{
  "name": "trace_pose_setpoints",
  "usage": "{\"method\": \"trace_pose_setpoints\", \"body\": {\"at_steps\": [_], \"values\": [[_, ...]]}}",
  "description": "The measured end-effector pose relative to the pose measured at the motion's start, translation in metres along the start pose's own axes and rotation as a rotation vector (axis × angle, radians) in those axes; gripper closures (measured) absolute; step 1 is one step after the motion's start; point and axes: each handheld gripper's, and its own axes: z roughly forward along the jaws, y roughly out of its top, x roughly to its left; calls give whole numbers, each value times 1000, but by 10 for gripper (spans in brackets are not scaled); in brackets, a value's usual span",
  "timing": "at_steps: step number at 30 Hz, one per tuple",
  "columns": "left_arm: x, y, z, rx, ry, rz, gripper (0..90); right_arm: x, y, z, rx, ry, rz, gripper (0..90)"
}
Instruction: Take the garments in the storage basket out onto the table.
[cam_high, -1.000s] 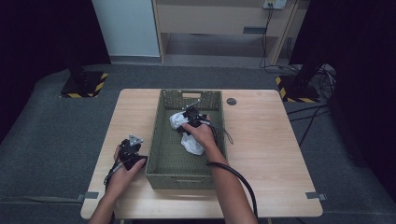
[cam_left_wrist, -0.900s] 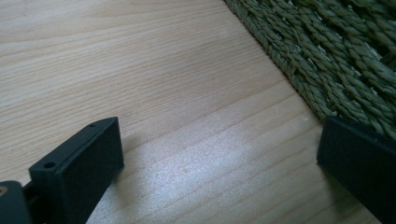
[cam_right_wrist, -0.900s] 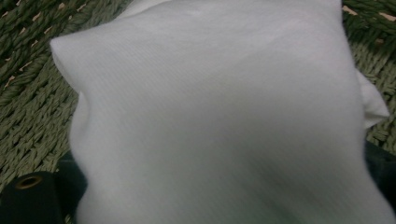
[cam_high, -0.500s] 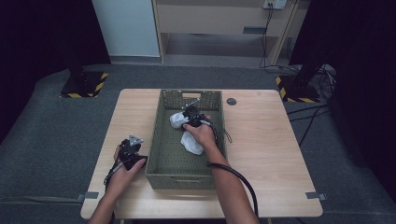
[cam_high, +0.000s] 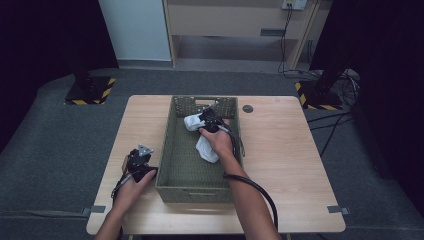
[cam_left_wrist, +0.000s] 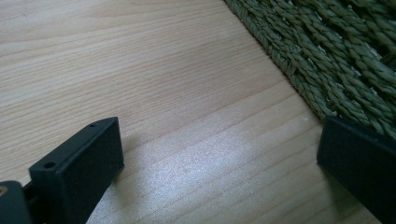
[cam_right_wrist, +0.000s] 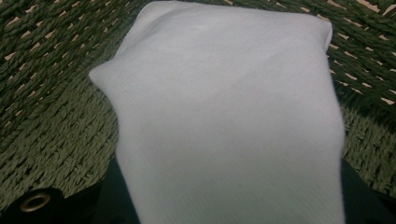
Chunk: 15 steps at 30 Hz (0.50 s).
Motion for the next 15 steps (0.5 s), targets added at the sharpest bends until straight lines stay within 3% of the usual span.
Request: {"method": "trace_pose_setpoints", "body": {"at_steps": [6,15], "values": [[0,0,0,0,0,0,0,1,1,-5,-6,4,1,509],[0,0,0,0,0,1,0,-2,2,-28,-47,4,6,512]]}}
